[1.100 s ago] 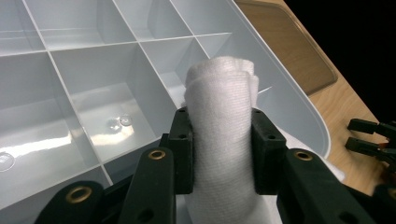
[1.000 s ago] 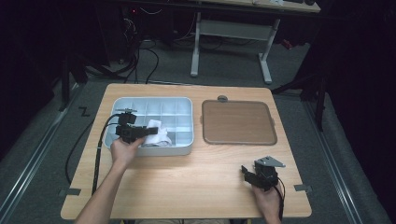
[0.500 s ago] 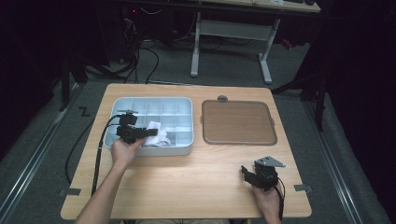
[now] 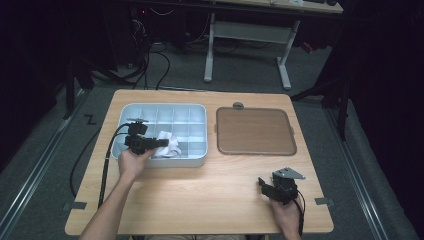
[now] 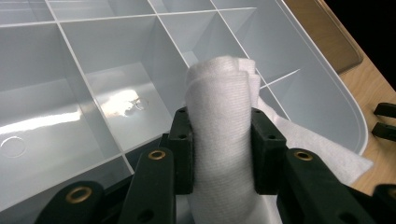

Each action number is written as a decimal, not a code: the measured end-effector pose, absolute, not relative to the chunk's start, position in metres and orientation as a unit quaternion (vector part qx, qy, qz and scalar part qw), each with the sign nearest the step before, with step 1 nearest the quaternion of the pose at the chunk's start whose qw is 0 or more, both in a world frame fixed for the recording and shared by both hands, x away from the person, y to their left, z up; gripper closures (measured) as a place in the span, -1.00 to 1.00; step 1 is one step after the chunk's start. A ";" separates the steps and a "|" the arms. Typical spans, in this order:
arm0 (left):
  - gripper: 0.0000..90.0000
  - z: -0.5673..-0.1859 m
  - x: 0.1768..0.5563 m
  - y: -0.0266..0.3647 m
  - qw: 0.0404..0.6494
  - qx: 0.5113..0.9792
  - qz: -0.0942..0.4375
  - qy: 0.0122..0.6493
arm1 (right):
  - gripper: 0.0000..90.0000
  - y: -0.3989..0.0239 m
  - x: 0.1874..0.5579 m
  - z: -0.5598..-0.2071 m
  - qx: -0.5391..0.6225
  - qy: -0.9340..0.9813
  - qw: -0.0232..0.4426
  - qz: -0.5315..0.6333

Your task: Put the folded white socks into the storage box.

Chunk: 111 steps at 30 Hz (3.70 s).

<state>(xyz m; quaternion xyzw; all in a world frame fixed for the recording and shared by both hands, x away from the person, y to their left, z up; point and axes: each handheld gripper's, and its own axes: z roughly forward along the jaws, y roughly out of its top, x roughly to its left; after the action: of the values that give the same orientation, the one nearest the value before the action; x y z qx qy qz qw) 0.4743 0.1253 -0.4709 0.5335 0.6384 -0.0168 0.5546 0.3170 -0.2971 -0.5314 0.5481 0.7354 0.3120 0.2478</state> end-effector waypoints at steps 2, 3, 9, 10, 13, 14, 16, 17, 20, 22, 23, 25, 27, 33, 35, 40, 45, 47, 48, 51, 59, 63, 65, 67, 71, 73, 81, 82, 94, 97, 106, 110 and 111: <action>0.50 -0.471 0.474 0.126 0.553 0.535 -0.016 0.638 | -0.12 -0.297 0.317 -0.531 0.548 0.735 0.248 0.312; 0.50 -0.471 0.474 0.126 0.553 0.536 -0.015 0.638 | -0.12 -0.297 0.317 -0.531 0.548 0.736 0.248 0.312; 0.50 -0.473 0.472 0.126 0.548 0.547 -0.001 0.633 | -0.12 -0.297 0.317 -0.531 0.549 0.735 0.247 0.312; 0.50 -0.473 0.472 0.126 0.548 0.547 0.000 0.633 | -0.12 -0.297 0.317 -0.531 0.548 0.736 0.248 0.312; 0.50 -0.475 0.471 0.127 0.548 0.547 0.002 0.633 | -0.12 -0.297 0.317 -0.531 0.549 0.735 0.247 0.312; 0.50 -0.476 0.470 0.128 0.546 0.549 0.004 0.633 | -0.12 -0.297 0.317 -0.531 0.548 0.735 0.248 0.312; 0.51 -0.483 0.468 0.125 0.521 0.578 0.028 0.628 | -0.12 -0.297 0.317 -0.531 0.548 0.735 0.248 0.312; 0.52 -0.488 0.466 0.121 0.514 0.585 0.026 0.627 | -0.12 -0.297 0.317 -0.531 0.548 0.735 0.248 0.312; 0.52 -0.490 0.467 0.121 0.518 0.570 0.014 0.638 | -0.12 -0.297 0.317 -0.531 0.548 0.735 0.247 0.312; 0.52 -0.490 0.467 0.121 0.516 0.574 0.019 0.636 | -0.12 -0.297 0.317 -0.531 0.548 0.736 0.247 0.312; 0.52 -0.490 0.467 0.121 0.515 0.574 0.019 0.636 | -0.12 -0.297 0.317 -0.531 0.548 0.736 0.248 0.312; 0.52 -0.490 0.467 0.120 0.515 0.575 0.021 0.635 | -0.12 -0.297 0.317 -0.531 0.548 0.736 0.248 0.312; 0.52 -0.490 0.467 0.120 0.514 0.577 0.023 0.635 | -0.12 -0.297 0.317 -0.531 0.548 0.736 0.248 0.312; 0.52 -0.490 0.466 0.113 0.489 0.605 0.047 0.627 | -0.12 -0.297 0.317 -0.531 0.548 0.736 0.248 0.312; 0.52 -0.490 0.466 0.110 0.475 0.622 0.061 0.620 | -0.12 -0.297 0.317 -0.531 0.548 0.736 0.248 0.312; 0.51 -0.490 0.465 0.108 0.471 0.628 0.069 0.616 | -0.12 -0.297 0.317 -0.531 0.548 0.736 0.247 0.312; 0.41 -0.487 0.464 0.108 0.482 0.619 0.080 0.615 | -0.12 -0.297 0.317 -0.531 0.548 0.736 0.248 0.312; 0.35 -0.484 0.464 0.110 0.489 0.614 0.083 0.614 | -0.12 -0.297 0.317 -0.531 0.548 0.736 0.248 0.312; 0.32 -0.482 0.464 0.111 0.491 0.613 0.080 0.614 | -0.12 -0.297 0.317 -0.531 0.548 0.736 0.247 0.312; 0.25 -0.480 0.463 0.112 0.496 0.608 0.079 0.615 | -0.12 -0.297 0.317 -0.531 0.548 0.736 0.247 0.312; -0.01 -0.468 0.461 0.117 0.517 0.588 0.071 0.618 | -0.12 -0.297 0.317 -0.531 0.548 0.736 0.247 0.312; -0.12 -0.459 0.456 0.119 0.532 0.581 0.074 0.611 | -0.12 -0.297 0.317 -0.531 0.548 0.736 0.247 0.312; -0.16 -0.455 0.452 0.119 0.538 0.581 0.078 0.605 | -0.12 -0.297 0.317 -0.531 0.548 0.736 0.247 0.312; -0.20 -0.451 0.446 0.117 0.542 0.584 0.084 0.598 | -0.12 -0.297 0.317 -0.531 0.548 0.736 0.247 0.312; -0.26 -0.444 0.435 0.112 0.547 0.592 0.086 0.586 | -0.12 -0.297 0.317 -0.531 0.548 0.736 0.247 0.312; -0.31 -0.442 0.431 0.107 0.542 0.601 0.090 0.580 | -0.12 -0.297 0.317 -0.531 0.548 0.736 0.247 0.312; -0.32 -0.452 0.432 0.093 0.500 0.631 0.125 0.580 | -0.13 -0.297 0.317 -0.531 0.548 0.736 0.247 0.312; -0.29 -0.453 0.432 0.092 0.496 0.635 0.128 0.579 | -0.13 -0.297 0.317 -0.531 0.548 0.736 0.247 0.312; -0.07 -0.464 0.442 0.096 0.468 0.643 0.163 0.583 | -0.13 -0.297 0.317 -0.531 0.549 0.735 0.246 0.313; 0.01 -0.465 0.443 0.097 0.466 0.644 0.163 0.584 | -0.13 -0.297 0.317 -0.531 0.549 0.735 0.246 0.313; 0.41 -0.471 0.444 0.095 0.454 0.656 0.170 0.579 | -0.13 -0.297 0.317 -0.531 0.549 0.735 0.246 0.313; 0.55 -0.473 0.446 0.095 0.449 0.659 0.164 0.581 | -0.13 -0.297 0.317 -0.531 0.549 0.735 0.246 0.313; 0.57 -0.473 0.446 0.095 0.448 0.660 0.163 0.581 | -0.13 -0.297 0.317 -0.531 0.548 0.735 0.247 0.313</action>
<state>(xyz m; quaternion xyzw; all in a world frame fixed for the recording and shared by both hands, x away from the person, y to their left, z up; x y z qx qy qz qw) 0.4464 0.0949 -0.4734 0.6599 0.5808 0.1633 0.4478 0.3171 -0.2971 -0.5314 0.5482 0.7354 0.3128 0.2465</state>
